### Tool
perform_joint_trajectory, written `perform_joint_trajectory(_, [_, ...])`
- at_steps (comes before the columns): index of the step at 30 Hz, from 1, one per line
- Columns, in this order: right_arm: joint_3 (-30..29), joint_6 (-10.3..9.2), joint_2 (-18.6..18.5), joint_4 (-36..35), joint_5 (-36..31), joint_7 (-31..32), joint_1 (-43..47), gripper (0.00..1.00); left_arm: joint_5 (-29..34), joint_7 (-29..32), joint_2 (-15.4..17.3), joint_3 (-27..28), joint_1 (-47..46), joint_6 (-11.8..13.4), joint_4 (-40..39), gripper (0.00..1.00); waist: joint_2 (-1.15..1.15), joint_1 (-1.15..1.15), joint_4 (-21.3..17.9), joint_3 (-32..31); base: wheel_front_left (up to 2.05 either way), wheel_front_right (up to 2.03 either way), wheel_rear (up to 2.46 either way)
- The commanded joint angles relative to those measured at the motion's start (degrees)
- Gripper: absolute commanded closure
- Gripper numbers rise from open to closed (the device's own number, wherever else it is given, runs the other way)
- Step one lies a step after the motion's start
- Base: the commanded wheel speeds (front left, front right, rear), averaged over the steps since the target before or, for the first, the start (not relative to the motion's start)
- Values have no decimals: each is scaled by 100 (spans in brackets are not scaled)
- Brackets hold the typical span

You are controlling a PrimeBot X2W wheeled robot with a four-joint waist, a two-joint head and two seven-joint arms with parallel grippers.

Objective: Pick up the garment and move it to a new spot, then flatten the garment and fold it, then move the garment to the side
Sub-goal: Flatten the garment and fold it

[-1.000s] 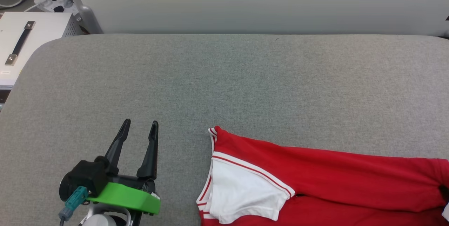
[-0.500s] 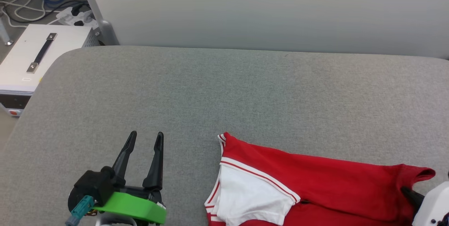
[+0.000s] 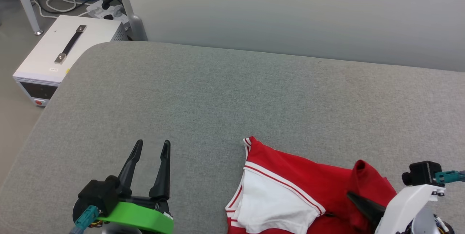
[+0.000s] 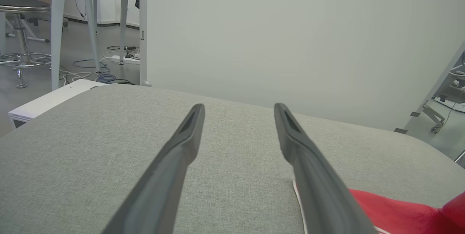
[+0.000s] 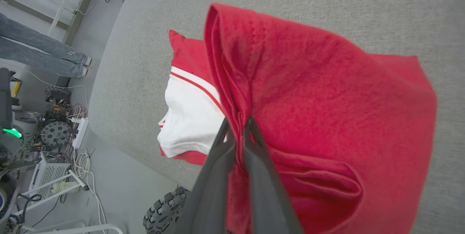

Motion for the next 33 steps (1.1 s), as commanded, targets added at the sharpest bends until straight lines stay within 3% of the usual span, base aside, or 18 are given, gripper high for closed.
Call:
perform_joint_trajectory(1, [143, -4, 47, -48, 111, 1, 38, 100, -25, -33, -9, 32, 40, -15, 12, 0, 0, 0, 82, 15, 0, 0, 0])
perform_joint_trajectory(14, [1368, -4, 83, 814, 1221, -1305, -422, 100, -47, -33, 37, 70, -95, -15, 22, 0, 0, 0, 346, 152, 0, 0, 0])
perform_joint_trajectory(26, [2079, -4, 84, 2227, 1711, -2529, -1392, 100, -62, -33, 37, 24, -232, -15, 47, 0, 0, 0, 529, 422, 0, 0, 0])
perform_joint_trajectory(27, [2216, -4, 84, 2593, 1767, -2743, -1590, 100, -64, -33, 33, -6, -266, -15, 66, 0, 0, 0, 561, 455, 0, 0, 0])
perform_joint_trajectory(33, [2653, -4, 84, 3380, 1907, -3016, -1940, 100, -85, -33, 47, -50, -326, -15, 114, 0, 0, 0, 600, 500, 0, 0, 0])
